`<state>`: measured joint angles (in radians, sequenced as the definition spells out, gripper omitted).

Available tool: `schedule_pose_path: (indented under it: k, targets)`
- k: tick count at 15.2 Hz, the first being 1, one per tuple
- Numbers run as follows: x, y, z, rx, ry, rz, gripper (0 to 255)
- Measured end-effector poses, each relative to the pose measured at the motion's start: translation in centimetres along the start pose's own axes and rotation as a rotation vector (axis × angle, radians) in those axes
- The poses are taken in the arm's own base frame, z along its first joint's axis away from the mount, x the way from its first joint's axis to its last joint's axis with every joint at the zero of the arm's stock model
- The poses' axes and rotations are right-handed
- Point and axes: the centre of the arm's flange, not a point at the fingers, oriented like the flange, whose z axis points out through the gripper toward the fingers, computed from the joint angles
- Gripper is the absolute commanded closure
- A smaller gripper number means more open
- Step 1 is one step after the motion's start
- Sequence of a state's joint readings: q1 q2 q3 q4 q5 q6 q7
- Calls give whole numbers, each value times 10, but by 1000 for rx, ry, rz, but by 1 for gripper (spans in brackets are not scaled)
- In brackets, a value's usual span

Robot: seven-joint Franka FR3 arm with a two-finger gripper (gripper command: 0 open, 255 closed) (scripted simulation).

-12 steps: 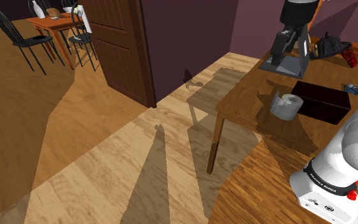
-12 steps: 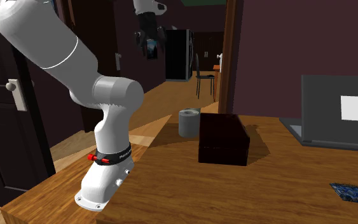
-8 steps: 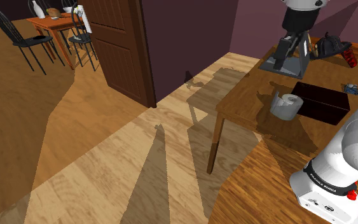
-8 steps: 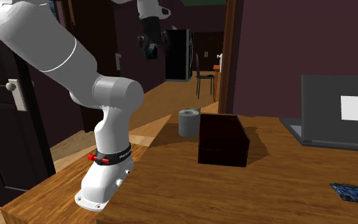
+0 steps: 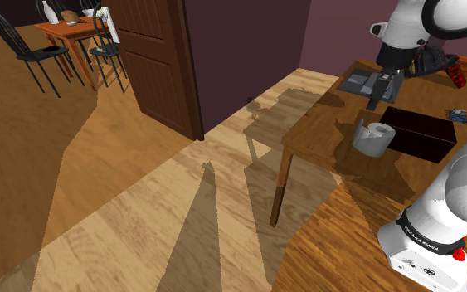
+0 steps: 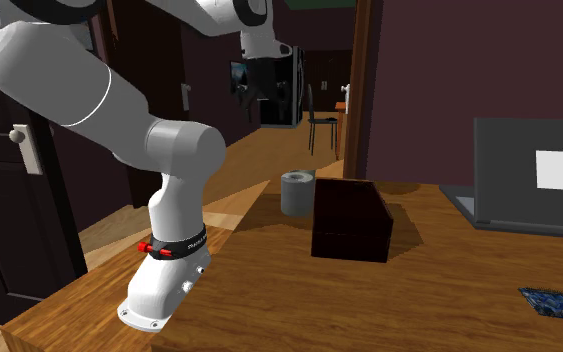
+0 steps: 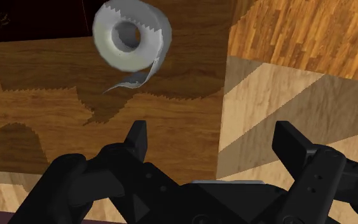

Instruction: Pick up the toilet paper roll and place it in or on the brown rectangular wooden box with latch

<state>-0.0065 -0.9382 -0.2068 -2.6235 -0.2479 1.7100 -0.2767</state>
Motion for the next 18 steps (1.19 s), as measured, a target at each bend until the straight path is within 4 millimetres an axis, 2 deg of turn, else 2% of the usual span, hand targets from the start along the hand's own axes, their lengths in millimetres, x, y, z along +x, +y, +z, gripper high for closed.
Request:
schedule_pose_path:
  k: [2,4,8,12,18]
  targets:
    - [0,16,20,13,4,-30,0]
    - [-12,31,44,28,10,-60,0]
    - [-24,63,88,57,19,-121,0]
    - [-24,93,129,81,27,-176,0]
    - [-27,93,164,85,29,-186,0]
